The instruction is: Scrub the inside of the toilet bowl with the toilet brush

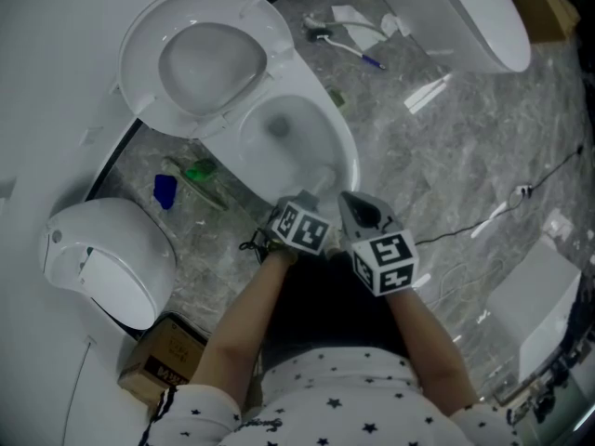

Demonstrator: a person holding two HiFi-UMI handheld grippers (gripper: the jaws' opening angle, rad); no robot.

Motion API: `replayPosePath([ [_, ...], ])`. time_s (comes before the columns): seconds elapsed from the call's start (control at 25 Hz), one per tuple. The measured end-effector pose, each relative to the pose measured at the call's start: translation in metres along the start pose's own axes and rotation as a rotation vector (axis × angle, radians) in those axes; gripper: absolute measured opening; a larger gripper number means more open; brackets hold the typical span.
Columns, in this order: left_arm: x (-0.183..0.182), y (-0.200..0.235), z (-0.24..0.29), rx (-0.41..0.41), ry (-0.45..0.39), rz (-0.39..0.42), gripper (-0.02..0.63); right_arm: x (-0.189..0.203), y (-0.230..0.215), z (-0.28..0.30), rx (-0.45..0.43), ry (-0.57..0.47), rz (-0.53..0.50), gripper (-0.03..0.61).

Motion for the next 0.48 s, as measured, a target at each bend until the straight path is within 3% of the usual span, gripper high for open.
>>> replayPosePath([
  [0.48, -0.018, 0.007, 0.002, 0.011, -0.029, -0.036, 0.155, 0.008, -0.006, 0.0, 0.008, 0.009, 0.021, 0.0],
])
Point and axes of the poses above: the fingertips, and each gripper's own axes: z forward along the fingers, y to its left, x out of its underside, the point moved 8 cm from there along -z, backward along the fingers, and after that the axes turned 2 degrees about x, right-handed, at the moved point
